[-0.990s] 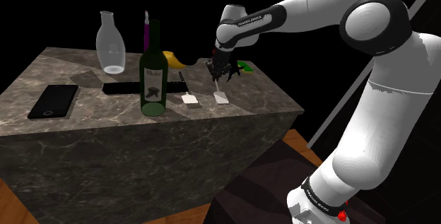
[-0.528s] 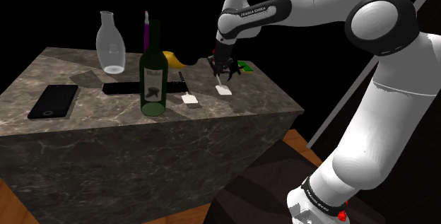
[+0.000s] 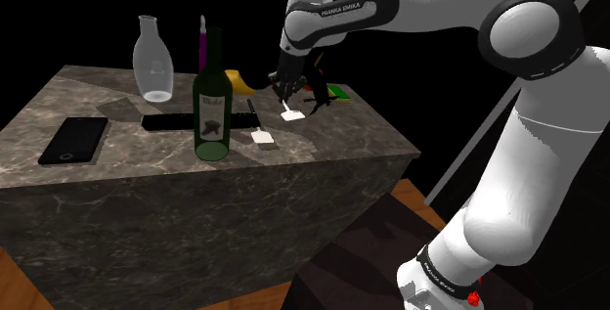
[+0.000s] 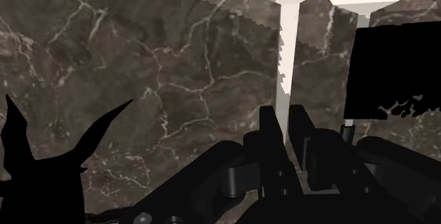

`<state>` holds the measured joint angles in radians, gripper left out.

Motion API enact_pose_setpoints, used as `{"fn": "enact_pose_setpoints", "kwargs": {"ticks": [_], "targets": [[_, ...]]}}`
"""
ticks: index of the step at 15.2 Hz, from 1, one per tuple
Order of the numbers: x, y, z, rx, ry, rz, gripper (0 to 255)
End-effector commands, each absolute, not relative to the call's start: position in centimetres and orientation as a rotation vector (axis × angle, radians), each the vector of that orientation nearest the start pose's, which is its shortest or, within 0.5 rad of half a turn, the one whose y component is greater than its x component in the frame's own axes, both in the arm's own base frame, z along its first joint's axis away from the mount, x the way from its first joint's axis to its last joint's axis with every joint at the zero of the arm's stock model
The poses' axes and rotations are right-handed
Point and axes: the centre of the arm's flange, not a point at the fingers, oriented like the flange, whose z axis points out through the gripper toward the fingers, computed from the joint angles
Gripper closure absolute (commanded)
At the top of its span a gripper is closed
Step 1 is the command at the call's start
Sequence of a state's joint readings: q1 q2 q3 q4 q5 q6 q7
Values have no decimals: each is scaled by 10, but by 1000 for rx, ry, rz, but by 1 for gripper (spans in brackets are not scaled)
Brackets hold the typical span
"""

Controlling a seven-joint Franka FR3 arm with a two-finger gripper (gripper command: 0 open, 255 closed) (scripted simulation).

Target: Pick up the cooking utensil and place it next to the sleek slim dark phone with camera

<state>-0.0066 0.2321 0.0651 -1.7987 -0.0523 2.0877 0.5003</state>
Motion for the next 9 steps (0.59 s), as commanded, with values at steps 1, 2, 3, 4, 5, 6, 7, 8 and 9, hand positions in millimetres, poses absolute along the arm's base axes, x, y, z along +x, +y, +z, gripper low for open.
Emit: {"fn": "enact_pose_setpoints", "kwargs": {"ticks": [1, 2, 3, 4, 5, 6, 7, 8, 9], "targets": [[627, 61, 423, -3086, 647, -103, 255], [627, 74, 423, -3086, 647, -103, 255], [628, 87, 423, -3086, 647, -103, 255], [629, 101, 423, -3086, 647, -103, 255], [630, 114, 423, -3086, 647, -103, 255], [631, 127, 423, -3086, 647, -103, 255], [632, 140, 423, -3086, 647, -103, 255], [632, 153, 423, -3086, 647, -103, 255], [633, 166, 423, -3086, 647, -103, 255]]}}
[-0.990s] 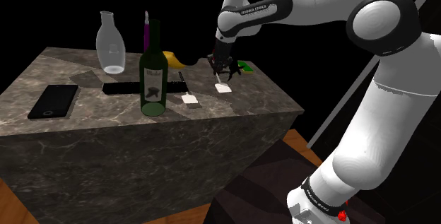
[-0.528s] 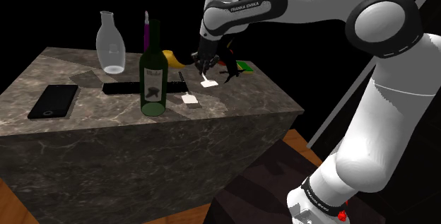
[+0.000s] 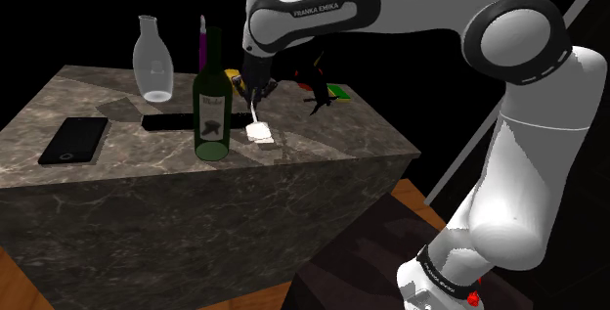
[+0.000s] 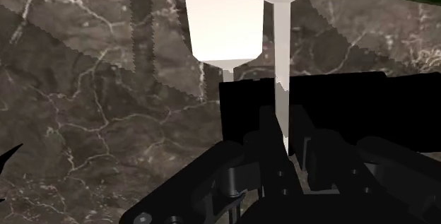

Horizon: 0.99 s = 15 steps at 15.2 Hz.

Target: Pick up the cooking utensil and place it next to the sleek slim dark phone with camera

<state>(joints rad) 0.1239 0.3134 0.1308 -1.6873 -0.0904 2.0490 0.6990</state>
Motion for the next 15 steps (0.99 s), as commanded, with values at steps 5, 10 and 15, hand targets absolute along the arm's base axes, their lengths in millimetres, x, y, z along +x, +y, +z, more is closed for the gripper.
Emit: {"fn": "enact_pose_setpoints", "kwargs": {"ticks": [5, 10, 15], "targets": [[637, 232, 424, -3086, 647, -103, 255], [642, 298, 424, -3086, 647, -103, 255], [646, 364, 424, -3086, 647, -103, 255]]}}
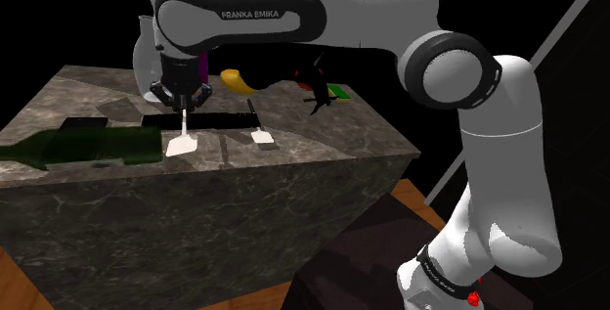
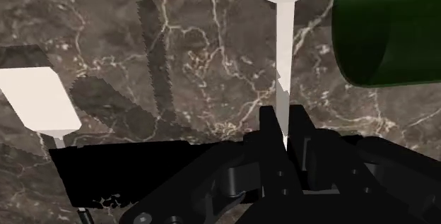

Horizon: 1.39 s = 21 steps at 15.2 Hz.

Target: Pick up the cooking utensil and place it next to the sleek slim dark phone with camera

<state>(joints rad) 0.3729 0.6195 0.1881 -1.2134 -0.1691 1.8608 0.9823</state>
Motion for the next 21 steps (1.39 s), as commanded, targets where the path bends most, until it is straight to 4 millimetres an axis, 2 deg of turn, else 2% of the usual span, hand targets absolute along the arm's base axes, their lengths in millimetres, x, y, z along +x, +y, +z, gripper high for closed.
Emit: {"fn": "enact_pose_setpoints", "kwargs": {"ticks": [1, 4, 5, 19, 21], "targets": [[646, 377, 424, -3086, 647, -103, 255], [649, 417, 424, -3086, 647, -103, 255], [649, 422, 424, -3086, 647, -103, 255], [649, 422, 350, -3086, 647, -103, 255], [649, 422, 350, -3086, 647, -103, 255]]}}
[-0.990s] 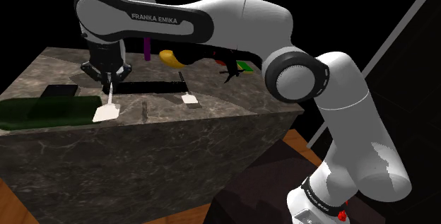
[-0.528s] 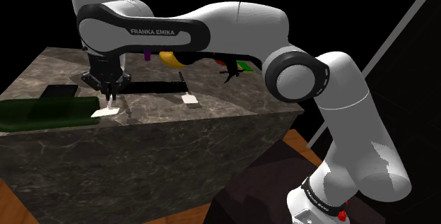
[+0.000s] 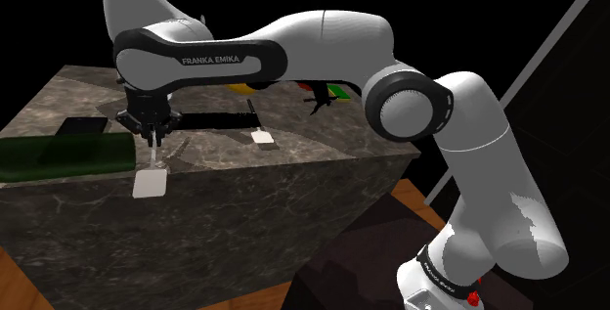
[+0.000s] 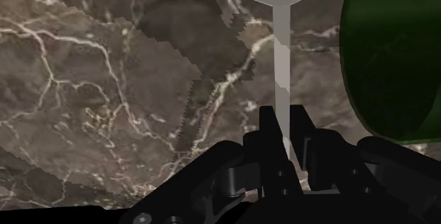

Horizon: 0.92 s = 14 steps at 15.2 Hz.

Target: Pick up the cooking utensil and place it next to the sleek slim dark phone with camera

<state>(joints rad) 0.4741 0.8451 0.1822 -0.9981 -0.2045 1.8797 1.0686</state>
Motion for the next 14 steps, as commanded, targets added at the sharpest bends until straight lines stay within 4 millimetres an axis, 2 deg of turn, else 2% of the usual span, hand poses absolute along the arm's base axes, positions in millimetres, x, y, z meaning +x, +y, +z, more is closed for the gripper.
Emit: {"fn": "enact_pose_setpoints", "kwargs": {"ticks": [1, 5, 6, 11, 14], "targets": [[649, 422, 350, -3086, 647, -103, 255], [649, 422, 350, -3086, 647, -103, 255], [649, 423, 350, -3086, 648, -102, 0], [649, 422, 350, -3086, 647, -103, 0], [647, 423, 390, -3086, 647, -103, 0]]}}
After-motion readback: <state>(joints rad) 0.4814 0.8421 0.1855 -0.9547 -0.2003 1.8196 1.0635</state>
